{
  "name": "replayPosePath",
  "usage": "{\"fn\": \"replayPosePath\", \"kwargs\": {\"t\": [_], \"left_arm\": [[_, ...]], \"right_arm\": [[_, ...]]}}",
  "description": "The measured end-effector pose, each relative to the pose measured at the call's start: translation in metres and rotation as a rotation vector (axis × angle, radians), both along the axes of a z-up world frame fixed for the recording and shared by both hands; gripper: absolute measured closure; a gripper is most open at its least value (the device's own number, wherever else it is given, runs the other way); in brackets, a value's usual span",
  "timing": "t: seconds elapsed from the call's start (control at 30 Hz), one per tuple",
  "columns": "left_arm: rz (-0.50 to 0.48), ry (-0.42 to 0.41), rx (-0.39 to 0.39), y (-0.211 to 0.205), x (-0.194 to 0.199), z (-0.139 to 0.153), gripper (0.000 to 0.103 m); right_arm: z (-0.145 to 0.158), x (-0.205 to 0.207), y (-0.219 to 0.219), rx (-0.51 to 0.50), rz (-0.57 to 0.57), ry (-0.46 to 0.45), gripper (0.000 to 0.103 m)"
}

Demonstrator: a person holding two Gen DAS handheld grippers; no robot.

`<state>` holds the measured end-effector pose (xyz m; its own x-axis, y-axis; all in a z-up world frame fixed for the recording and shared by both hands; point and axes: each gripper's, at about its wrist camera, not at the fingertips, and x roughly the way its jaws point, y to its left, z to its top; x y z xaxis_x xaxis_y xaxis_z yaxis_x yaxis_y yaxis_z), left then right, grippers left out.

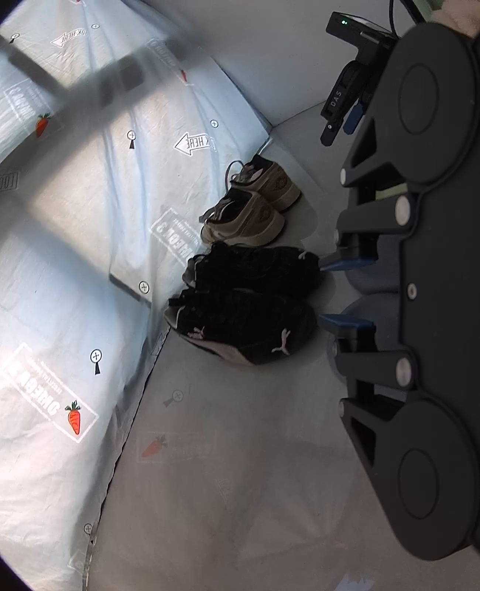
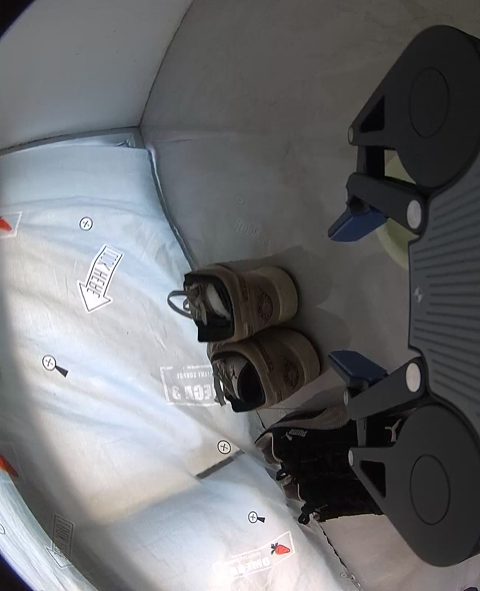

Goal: Organize scattered shoes
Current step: 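Move the right tool to the tan high-top sneakers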

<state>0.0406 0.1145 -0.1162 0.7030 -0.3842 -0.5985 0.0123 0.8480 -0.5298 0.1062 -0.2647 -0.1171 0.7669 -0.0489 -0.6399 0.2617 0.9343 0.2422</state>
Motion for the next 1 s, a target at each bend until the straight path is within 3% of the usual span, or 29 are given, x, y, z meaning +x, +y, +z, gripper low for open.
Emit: {"fn": "replayPosePath", "kwargs": {"t": [0.23,0.33,0.37,0.57,0.67,0.8,1.0], "left_arm": [[0.056,0.007,-0.018,-0.074,-0.007,0.001,0.078],[0.086,-0.012,-0.013,-0.1,-0.013,0.005,0.078],[0.1,-0.023,-0.01,-0.109,-0.014,0.006,0.078],[0.176,-0.051,-0.027,-0.151,-0.022,0.014,0.078],[0.207,-0.051,-0.025,-0.16,-0.028,0.024,0.078],[0.207,-0.063,0.037,-0.16,-0.025,0.037,0.078],[0.269,-0.105,0.046,-0.135,0.015,0.044,0.078]], "right_arm": [[0.013,-0.001,-0.059,-0.051,0.116,0.017,0.039],[0.019,0.008,-0.082,-0.064,0.153,0.032,0.015],[0.021,0.012,-0.088,-0.077,0.166,0.037,0.013],[0.023,0.025,-0.103,-0.245,0.322,0.014,0.013],[0.021,0.037,-0.106,-0.22,0.363,-0.012,0.013],[0.015,0.071,-0.096,-0.183,0.374,0.002,0.013],[-0.009,0.146,-0.046,-0.161,0.374,0.032,0.013]]}}
